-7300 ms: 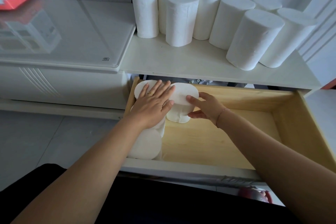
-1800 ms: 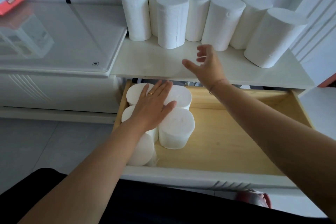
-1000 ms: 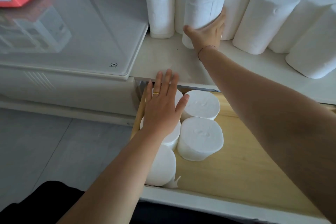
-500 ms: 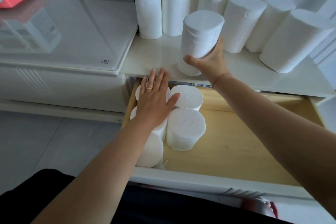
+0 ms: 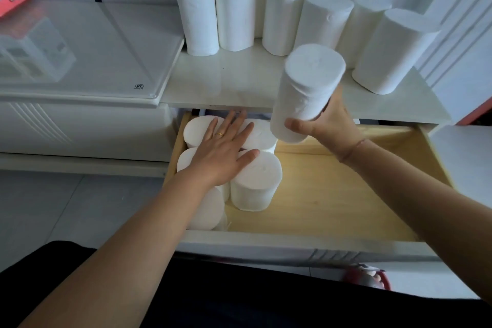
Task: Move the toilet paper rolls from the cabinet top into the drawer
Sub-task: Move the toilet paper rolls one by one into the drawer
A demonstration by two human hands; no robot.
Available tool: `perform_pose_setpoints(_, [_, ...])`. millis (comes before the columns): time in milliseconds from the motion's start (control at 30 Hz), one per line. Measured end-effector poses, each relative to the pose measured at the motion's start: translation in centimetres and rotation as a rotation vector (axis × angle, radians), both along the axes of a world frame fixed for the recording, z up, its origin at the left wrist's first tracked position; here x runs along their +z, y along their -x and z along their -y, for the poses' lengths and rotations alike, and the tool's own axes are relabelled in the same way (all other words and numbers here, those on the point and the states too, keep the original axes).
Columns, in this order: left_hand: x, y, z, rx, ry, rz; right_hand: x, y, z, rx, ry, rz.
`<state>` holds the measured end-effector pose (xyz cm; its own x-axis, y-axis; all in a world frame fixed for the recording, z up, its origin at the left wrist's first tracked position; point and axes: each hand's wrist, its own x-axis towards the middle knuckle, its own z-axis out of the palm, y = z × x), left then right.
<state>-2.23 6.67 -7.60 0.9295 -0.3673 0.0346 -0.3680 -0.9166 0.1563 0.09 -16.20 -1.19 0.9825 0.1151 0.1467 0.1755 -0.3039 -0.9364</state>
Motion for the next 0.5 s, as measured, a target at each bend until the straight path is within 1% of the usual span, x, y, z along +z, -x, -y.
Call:
perform_pose_setpoints(100, [-0.1, 0.1, 0.0, 0.000, 0.014, -0.045, -0.8, 1.4, 1.7, 0.058, -0.020, -0.037])
perform_pose_setpoints(233, [-0.2, 0.1, 0.0, -0.001, -0.004, -0.035, -3.2, 2.4, 3.6, 0.049, 0.043, -0.142])
perform_pose_setpoints(500, [-0.4, 0.0, -0.1, -0.003, 0.011, -0.020, -8.3, 1.7, 3.9, 0.105, 0.264, -0.264])
